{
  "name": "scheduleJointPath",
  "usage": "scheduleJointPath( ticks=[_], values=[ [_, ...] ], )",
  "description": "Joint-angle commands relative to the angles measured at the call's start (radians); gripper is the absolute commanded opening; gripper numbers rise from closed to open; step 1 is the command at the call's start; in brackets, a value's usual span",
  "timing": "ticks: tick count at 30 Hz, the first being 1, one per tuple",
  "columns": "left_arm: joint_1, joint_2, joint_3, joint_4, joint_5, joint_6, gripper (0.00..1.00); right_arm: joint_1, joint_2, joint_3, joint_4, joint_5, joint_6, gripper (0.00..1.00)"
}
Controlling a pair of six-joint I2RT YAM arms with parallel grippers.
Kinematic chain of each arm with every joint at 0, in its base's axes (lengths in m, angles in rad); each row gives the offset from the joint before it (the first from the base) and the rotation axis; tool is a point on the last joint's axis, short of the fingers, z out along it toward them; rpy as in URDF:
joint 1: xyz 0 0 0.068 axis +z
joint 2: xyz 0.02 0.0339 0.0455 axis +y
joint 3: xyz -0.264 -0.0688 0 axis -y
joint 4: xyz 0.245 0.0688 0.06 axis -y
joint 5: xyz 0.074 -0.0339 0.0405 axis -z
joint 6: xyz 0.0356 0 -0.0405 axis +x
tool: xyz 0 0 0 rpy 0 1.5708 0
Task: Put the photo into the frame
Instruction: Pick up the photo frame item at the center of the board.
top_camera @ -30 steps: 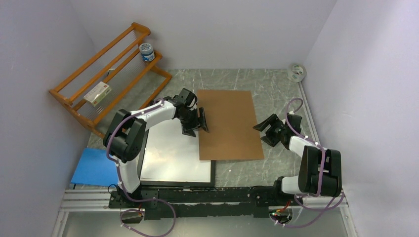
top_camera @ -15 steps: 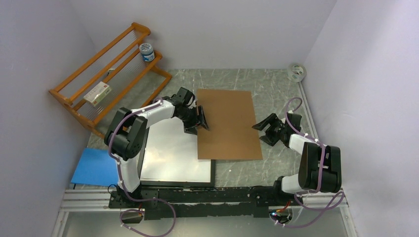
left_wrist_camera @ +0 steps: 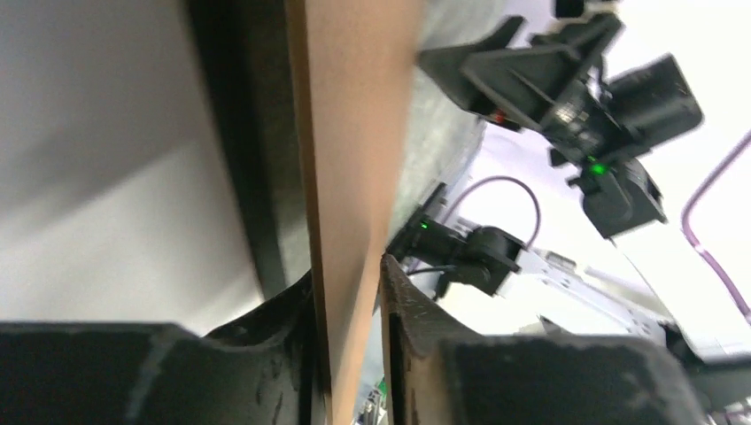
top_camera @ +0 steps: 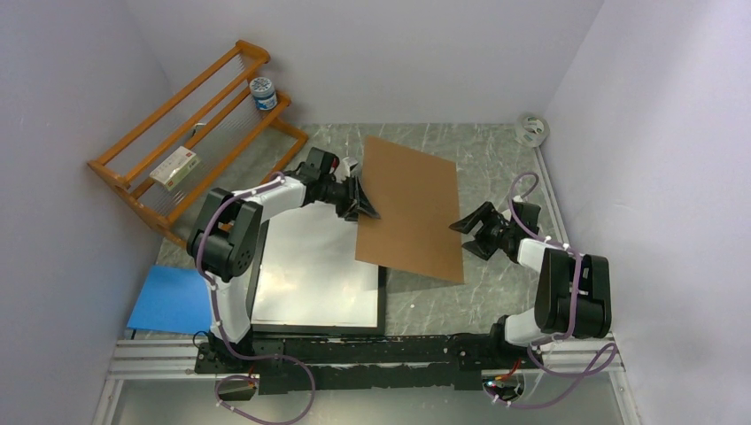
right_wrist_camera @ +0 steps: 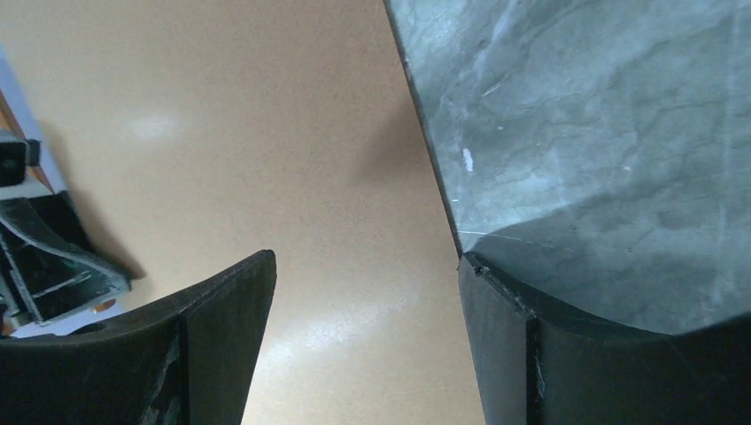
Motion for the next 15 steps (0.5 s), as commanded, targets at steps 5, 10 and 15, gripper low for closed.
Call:
scheduleJointPath(
  ticks=[5,10,15],
  values=[
    [-0.035,-0.011,0.171,0.002,0.166,0.048,0.04,0.027,0.034,0.031,-0.182,-0.061,-0.070,0.79],
    [-0.010,-0.033,0.282,-0.146,0.071,0.186,0.03,0.027,-0.001,0.100,-0.265,0.007,-0.085,0.79],
    [0.048,-0.098,0.406,-0.291,-0.057,0.305,0.03,0.029,-0.081,0.134,-0.330,0.102,-0.077,0.83]
  ],
)
